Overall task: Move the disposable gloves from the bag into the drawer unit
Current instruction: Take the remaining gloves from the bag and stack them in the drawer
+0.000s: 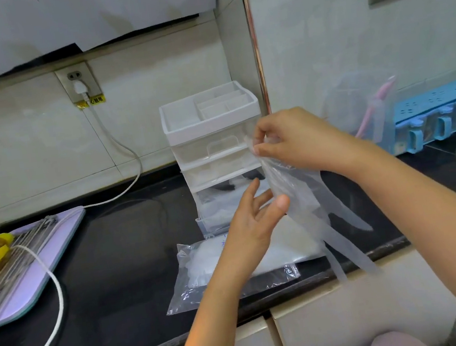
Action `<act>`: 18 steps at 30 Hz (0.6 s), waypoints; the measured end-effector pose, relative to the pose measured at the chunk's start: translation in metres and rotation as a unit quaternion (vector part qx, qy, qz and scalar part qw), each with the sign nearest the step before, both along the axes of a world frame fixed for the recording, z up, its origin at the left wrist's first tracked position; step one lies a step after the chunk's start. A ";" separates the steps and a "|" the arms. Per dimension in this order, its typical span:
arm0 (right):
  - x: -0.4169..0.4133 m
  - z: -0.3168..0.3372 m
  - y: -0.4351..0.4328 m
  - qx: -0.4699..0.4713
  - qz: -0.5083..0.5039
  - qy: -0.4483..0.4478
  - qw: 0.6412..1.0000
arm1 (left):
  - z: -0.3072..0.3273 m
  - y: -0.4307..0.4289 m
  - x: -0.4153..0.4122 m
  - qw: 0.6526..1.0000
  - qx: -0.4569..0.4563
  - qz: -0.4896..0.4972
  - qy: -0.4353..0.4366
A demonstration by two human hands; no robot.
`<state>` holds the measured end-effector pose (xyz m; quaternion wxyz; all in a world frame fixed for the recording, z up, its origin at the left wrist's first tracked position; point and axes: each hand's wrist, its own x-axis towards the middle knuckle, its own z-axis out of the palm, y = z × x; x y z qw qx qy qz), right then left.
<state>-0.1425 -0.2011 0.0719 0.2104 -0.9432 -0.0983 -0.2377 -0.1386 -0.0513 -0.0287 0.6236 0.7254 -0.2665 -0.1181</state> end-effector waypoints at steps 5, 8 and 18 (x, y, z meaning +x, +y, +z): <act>0.013 0.002 0.008 -0.076 -0.079 0.056 0.992 | 0.004 -0.021 -0.007 0.997 0.009 0.066 0.048; 0.019 0.002 0.019 -0.137 -0.085 0.107 0.981 | 0.009 -0.026 0.000 0.991 -0.034 0.113 0.060; 0.048 0.013 0.001 -0.067 -0.022 0.120 0.990 | 0.014 0.002 0.056 0.992 0.085 0.038 0.087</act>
